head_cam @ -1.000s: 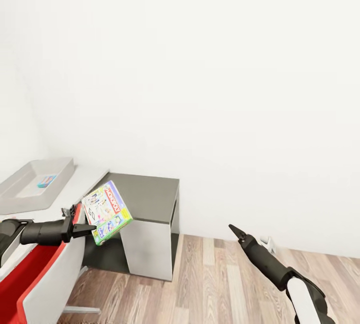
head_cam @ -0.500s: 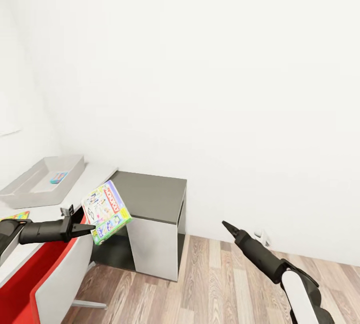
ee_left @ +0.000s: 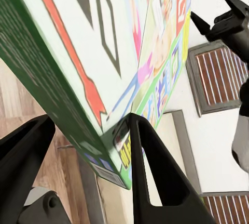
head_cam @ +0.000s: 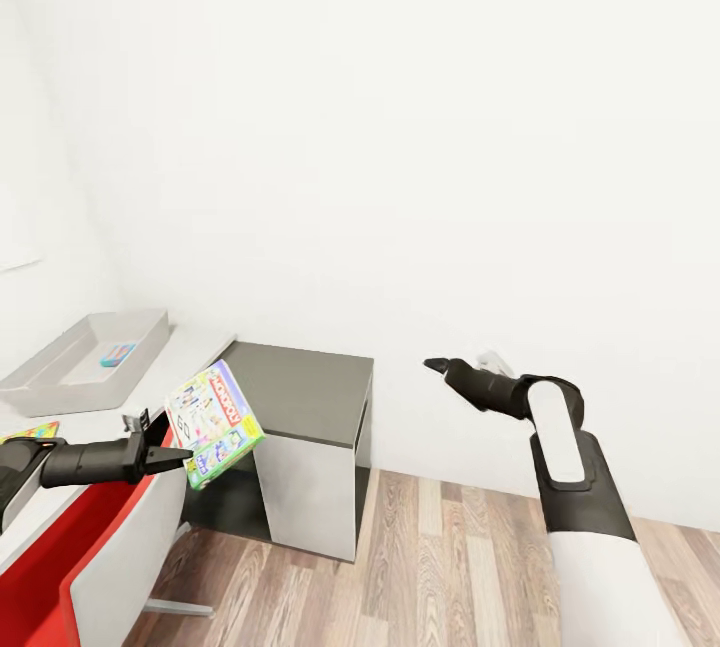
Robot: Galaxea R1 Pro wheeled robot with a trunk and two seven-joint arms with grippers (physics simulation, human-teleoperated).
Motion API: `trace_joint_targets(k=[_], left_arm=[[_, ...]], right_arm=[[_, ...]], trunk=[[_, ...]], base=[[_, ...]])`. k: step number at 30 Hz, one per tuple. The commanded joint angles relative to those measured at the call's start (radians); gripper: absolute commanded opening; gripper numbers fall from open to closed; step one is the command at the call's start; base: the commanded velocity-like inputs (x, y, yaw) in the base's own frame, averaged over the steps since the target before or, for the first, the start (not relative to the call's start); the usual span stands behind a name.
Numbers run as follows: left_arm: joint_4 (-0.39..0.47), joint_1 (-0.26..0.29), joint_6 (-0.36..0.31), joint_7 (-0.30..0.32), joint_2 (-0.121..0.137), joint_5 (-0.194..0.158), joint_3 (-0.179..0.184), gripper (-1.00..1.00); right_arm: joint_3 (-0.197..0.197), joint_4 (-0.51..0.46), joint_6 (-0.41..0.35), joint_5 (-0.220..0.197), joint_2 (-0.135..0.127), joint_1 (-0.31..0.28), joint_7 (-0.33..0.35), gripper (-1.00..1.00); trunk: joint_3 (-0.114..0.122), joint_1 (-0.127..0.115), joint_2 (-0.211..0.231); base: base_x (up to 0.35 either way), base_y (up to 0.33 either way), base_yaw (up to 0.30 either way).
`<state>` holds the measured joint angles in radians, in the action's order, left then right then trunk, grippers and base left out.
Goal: Put all the toys in the child's room - the three board games (two on the bed and one on the table), the two jigsaw puzzles on the table, and the tennis ball on the table - inside the toy box on the table in the child's room.
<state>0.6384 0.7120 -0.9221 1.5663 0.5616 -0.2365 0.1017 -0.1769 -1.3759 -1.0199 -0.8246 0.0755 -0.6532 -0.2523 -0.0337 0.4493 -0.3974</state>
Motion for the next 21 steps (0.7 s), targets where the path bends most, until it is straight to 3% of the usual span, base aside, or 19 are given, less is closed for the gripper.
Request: trace_joint_targets(k=[1,7,14,19,21], left_arm=[[0.000,0.001,-0.011,0.004,0.001,-0.003,0.005,-1.00],[0.000,0.001,-0.009,0.004,0.000,-0.003,0.005,-1.00],[-0.002,0.005,-0.025,0.004,0.004,-0.004,-0.002,-1.00],[0.002,0.018,-0.065,0.004,0.007,0.001,-0.068,-1.00],[0.002,0.046,-0.076,0.004,0.009,0.003,-0.089,-1.00]], right_arm=[[0.001,0.077,-0.008,-0.009,0.006,-0.064,-0.030,1.00],[0.003,0.160,-0.012,-0.007,0.010,-0.125,-0.050,1.00],[0.006,0.167,-0.015,-0.010,0.011,-0.130,-0.047,1.00],[0.008,0.167,-0.010,-0.010,0.019,-0.130,-0.045,1.00],[0.013,0.167,-0.009,-0.010,0.028,-0.130,-0.045,1.00]], trunk=[[-0.003,0.001,-0.003],[-0.003,0.001,-0.003],[-0.003,0.001,-0.003],[-0.003,0.001,-0.003],[-0.003,0.001,-0.003]], base=[[0.000,0.000,0.000],[0.000,0.000,0.009],[0.000,0.000,0.226],[0.000,0.000,0.280],[0.000,0.000,0.282]])
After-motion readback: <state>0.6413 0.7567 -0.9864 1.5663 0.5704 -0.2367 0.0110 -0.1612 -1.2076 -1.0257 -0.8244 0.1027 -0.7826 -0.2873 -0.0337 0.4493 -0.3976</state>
